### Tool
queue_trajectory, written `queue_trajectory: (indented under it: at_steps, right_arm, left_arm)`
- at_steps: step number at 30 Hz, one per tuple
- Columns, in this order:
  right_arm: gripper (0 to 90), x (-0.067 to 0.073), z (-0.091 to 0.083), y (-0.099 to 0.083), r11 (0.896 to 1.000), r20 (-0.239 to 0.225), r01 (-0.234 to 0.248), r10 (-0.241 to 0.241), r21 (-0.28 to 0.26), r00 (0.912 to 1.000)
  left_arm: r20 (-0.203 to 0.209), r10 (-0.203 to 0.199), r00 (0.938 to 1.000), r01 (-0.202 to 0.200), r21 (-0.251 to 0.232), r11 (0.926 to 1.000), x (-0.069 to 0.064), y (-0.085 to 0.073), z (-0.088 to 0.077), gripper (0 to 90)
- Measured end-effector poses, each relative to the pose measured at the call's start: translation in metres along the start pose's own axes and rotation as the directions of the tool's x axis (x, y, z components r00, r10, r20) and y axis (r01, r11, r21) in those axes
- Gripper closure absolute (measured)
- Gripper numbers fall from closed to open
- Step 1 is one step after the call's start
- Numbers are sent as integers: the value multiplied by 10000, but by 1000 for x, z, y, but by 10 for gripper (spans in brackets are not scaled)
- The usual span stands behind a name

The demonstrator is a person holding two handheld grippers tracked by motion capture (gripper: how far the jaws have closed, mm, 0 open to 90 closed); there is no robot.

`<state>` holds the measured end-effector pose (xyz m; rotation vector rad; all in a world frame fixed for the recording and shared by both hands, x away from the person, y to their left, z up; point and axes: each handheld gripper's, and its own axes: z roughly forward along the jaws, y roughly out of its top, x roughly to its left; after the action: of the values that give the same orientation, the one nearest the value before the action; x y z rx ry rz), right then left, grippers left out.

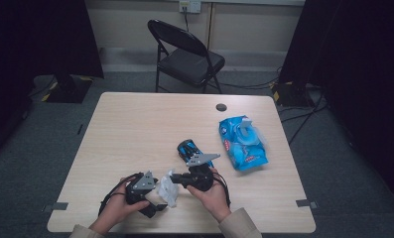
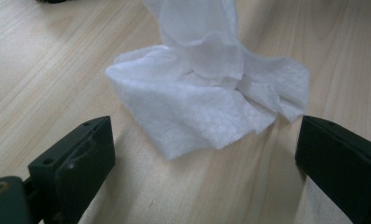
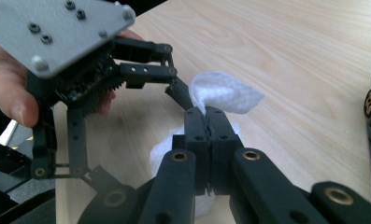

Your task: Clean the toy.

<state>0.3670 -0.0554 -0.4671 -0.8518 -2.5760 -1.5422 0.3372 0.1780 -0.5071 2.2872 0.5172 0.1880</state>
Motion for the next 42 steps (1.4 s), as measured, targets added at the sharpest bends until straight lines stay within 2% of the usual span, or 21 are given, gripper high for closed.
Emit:
queue_trajectory:
  at_steps: [6,8,17,23,29,31,35,42]
  right_arm:
    - [889,2,3,-6,9994,80,321,-322,144,9994]
    - [889,2,5,-10,9980,172,518,-525,362,9985]
    - [855,0,4,-17,9968,181,674,-682,421,9975]
    - [699,2,-5,-18,9944,559,959,-983,436,9936]
    - [483,-2,-20,-22,9955,1036,817,-862,470,9909]
    - [470,-4,-26,-23,9945,1158,890,-949,552,9887]
    - [405,-9,-39,-28,9960,1415,729,-797,525,9867]
    - [337,-20,-62,-42,9970,2116,612,-701,482,9748]
  left_arm:
    - [0,4,10000,-4,3,10000,0,0,0,42]
    - [-1,2,10000,-2,3,10000,0,0,0,42]
    - [-1,3,10000,-3,2,10000,0,0,0,42]
    - [0,3,10000,-3,1,10000,0,0,0,42]
    - [0,-1,10000,1,-1,10000,0,0,0,42]
    - [-1,-3,10000,3,-3,10000,0,0,0,43]
    - [0,0,10000,0,-3,10000,0,0,0,43]
    - [0,-4,10000,4,-3,10000,0,0,0,43]
